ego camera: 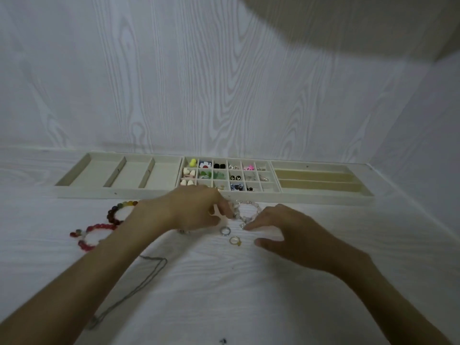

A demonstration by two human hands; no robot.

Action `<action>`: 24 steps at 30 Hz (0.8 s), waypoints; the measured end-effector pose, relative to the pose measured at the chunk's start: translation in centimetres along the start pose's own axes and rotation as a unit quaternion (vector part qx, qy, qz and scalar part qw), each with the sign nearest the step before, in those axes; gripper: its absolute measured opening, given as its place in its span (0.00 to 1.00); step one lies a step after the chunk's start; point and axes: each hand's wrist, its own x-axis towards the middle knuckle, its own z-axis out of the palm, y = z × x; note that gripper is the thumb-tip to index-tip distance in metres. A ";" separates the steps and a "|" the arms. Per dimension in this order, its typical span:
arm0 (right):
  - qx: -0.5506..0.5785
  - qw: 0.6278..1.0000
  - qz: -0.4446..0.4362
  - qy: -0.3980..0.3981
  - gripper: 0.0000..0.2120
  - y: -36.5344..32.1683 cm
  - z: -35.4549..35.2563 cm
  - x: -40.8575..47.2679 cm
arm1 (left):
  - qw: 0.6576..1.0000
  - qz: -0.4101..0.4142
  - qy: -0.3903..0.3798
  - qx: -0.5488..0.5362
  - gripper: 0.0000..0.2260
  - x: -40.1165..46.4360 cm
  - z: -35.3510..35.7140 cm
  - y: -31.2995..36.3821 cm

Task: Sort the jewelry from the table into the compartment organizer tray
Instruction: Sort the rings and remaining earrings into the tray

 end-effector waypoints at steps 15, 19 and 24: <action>-0.043 0.992 0.060 0.105 0.09 -2.2 4.3 -1.4 | 0.989 -0.030 0.140 -0.035 0.10 -1.6 5.3 0.0; -0.030 0.990 0.091 0.105 0.08 -2.3 3.0 -2.8 | 0.982 -0.022 0.186 0.005 0.08 -1.2 4.9 1.0; 0.054 0.974 0.119 0.187 0.06 -0.6 -2.3 -1.9 | 0.984 0.028 0.159 0.075 0.07 -0.4 3.9 0.9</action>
